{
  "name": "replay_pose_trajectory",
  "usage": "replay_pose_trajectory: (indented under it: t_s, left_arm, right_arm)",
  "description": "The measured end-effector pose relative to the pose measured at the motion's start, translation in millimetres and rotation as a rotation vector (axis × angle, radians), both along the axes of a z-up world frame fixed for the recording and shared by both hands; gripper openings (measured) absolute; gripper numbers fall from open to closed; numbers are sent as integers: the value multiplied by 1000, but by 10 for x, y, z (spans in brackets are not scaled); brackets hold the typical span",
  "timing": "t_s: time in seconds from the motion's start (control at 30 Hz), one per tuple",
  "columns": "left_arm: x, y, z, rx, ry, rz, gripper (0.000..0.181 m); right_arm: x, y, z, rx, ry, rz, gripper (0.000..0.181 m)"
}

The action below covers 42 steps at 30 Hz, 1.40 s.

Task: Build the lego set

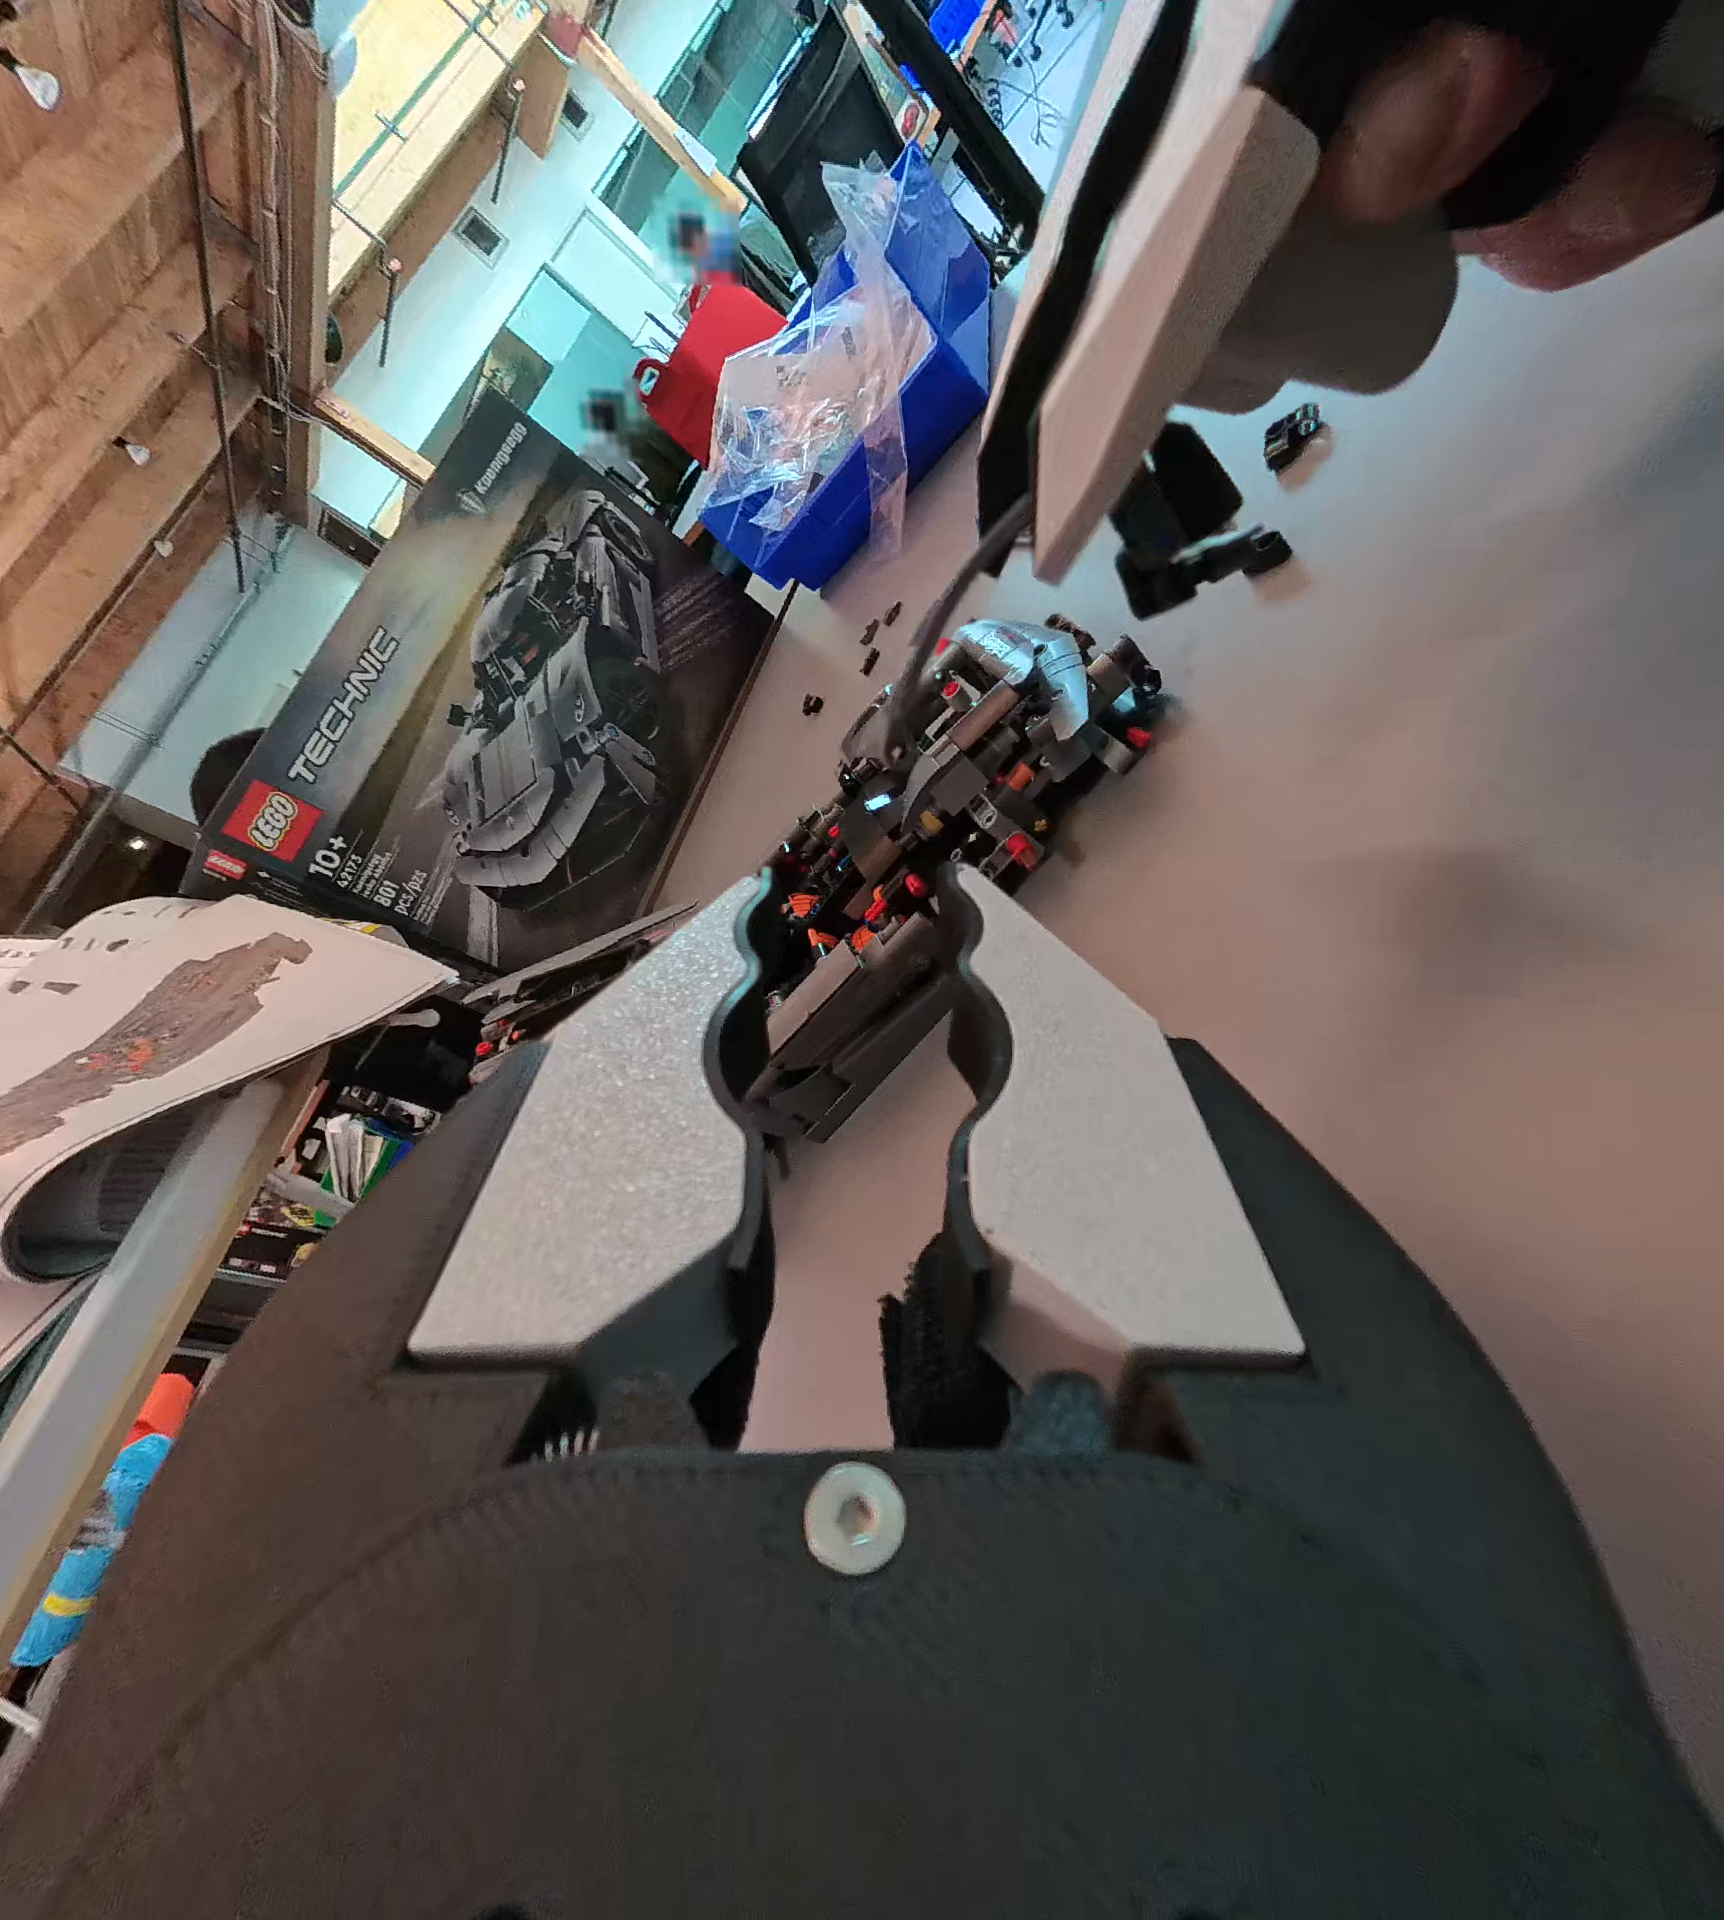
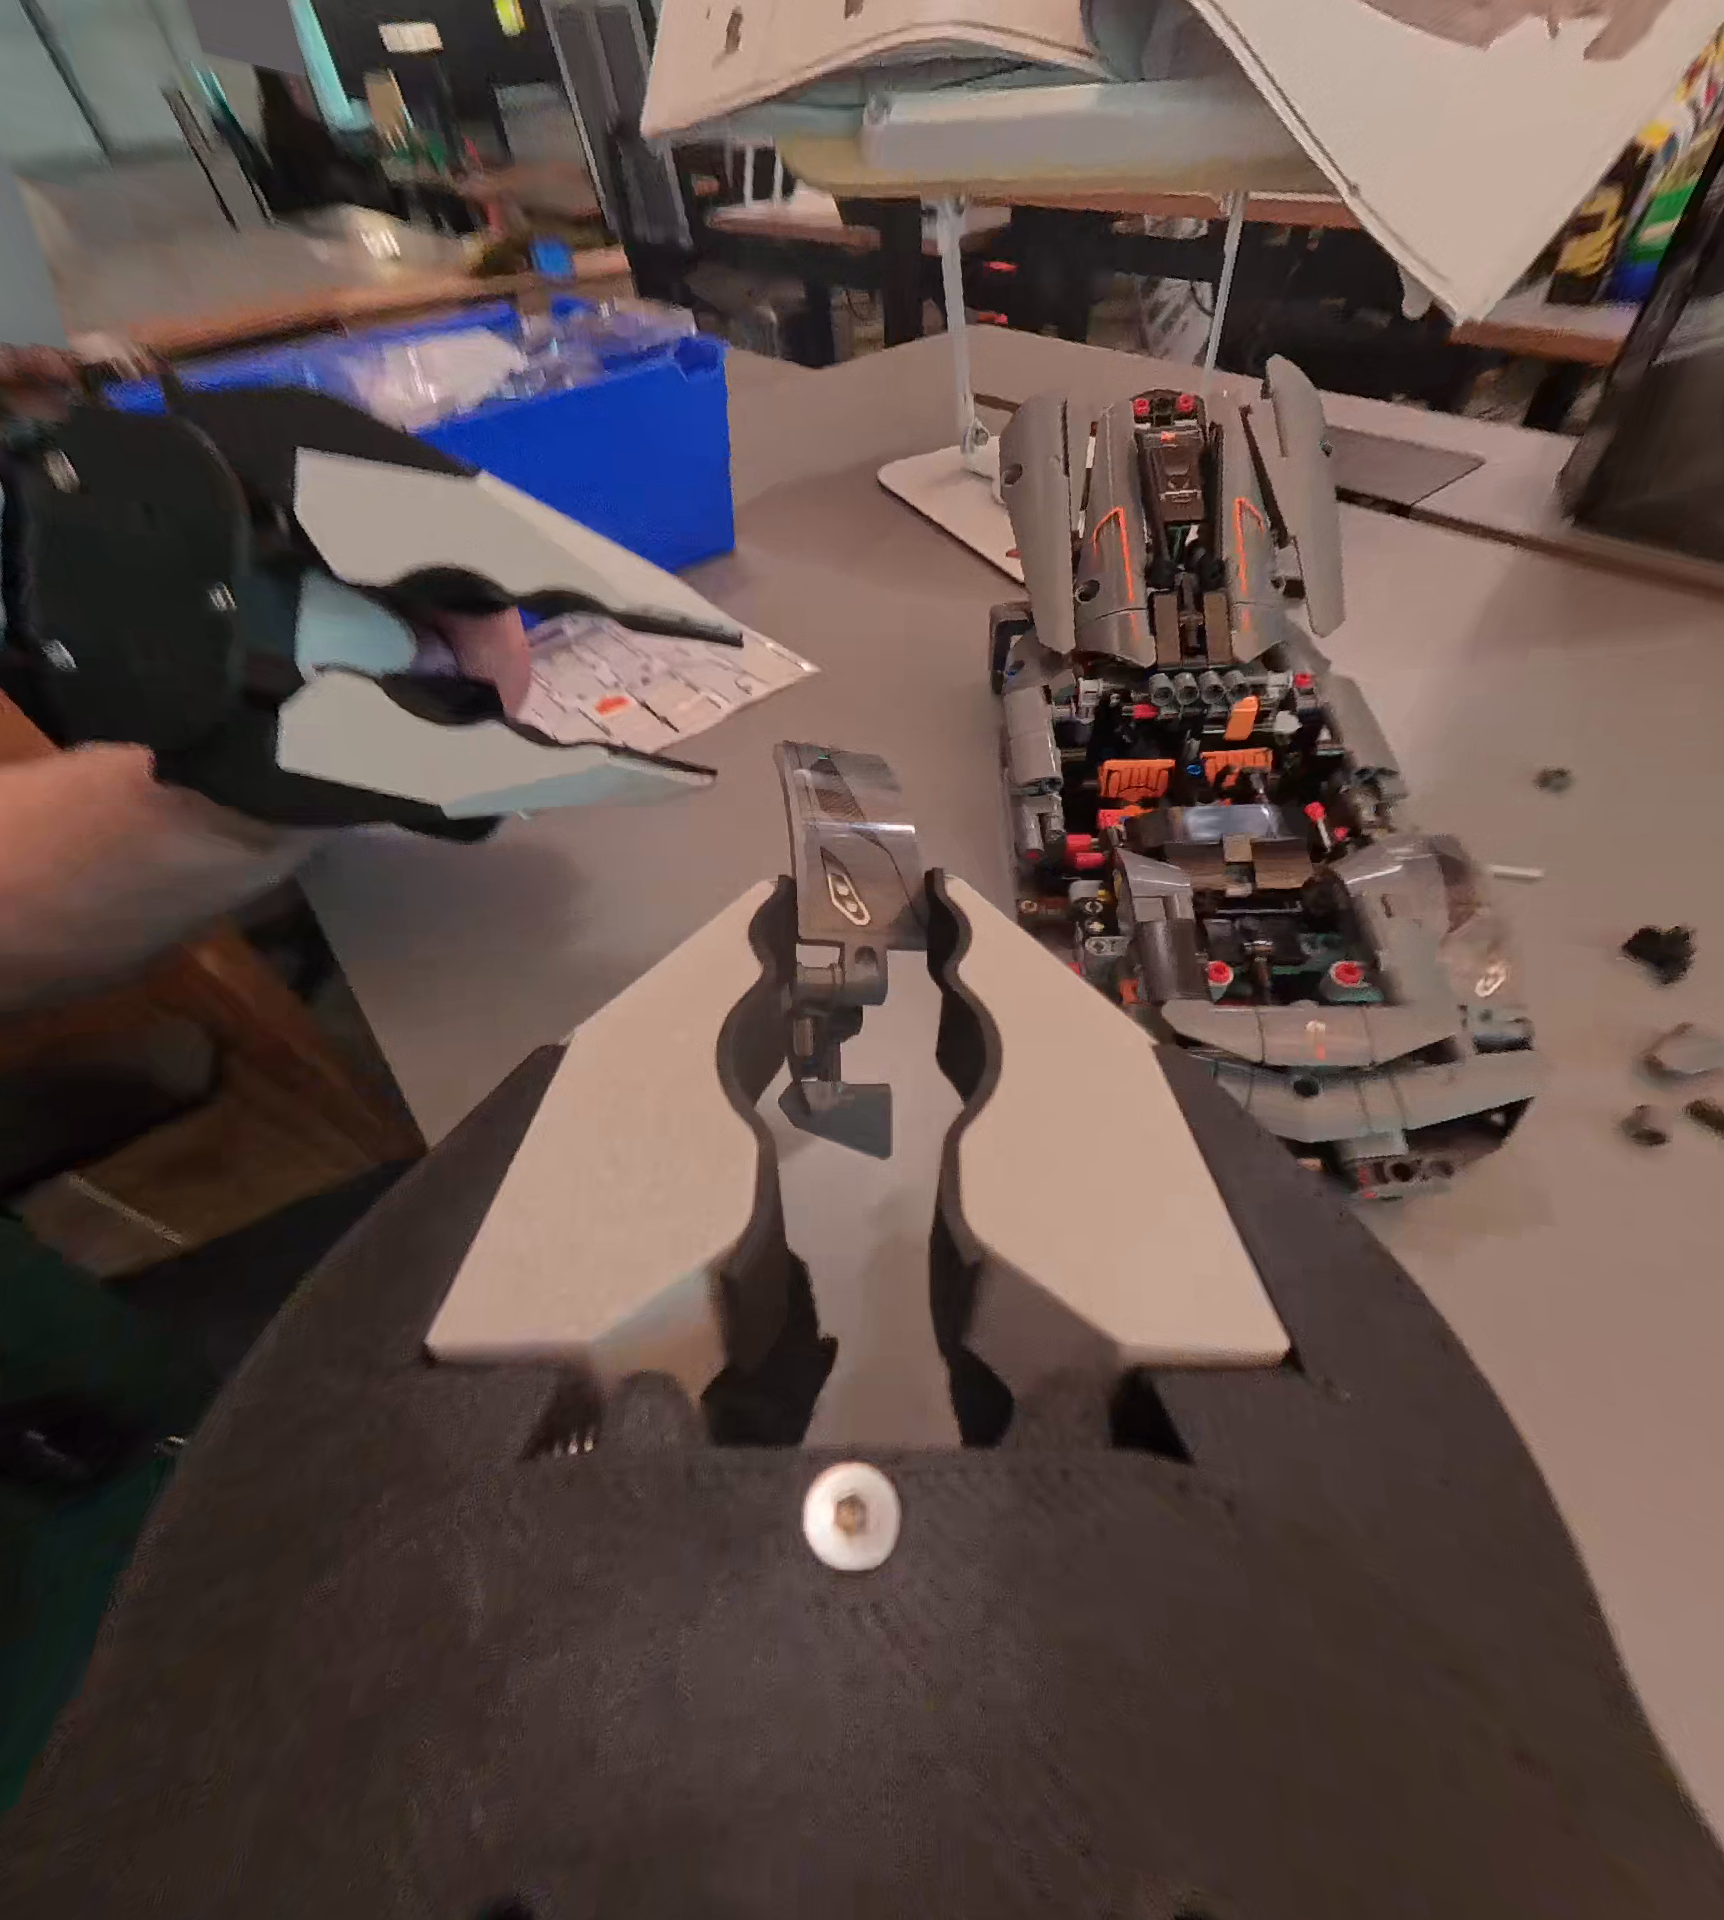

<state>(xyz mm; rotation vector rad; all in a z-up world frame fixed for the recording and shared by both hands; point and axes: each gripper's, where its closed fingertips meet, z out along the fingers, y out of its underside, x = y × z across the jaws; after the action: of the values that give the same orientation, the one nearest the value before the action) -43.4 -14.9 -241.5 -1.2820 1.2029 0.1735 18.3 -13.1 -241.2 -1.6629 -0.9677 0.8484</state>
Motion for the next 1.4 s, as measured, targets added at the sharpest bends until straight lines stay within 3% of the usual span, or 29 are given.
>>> replay_pose_trajectory:
  t_s: [0.2,0.63,1.13,1.4]
  left_arm:
    - [2,48,-95,-47,12,7,26]
    - [52,-15,-170,-75,31,-30,22]
    - [63,-27,-202,-86,42,-37,19]
    - [70,-29,-222,-92,50,-40,18]
  right_arm:
    - [158,203,14,-242,201,9,23]
    - [178,198,164,-411,420,166,23]
    - [275,128,466,-416,606,282,23]
    - [332,153,486,-406,625,264,23]
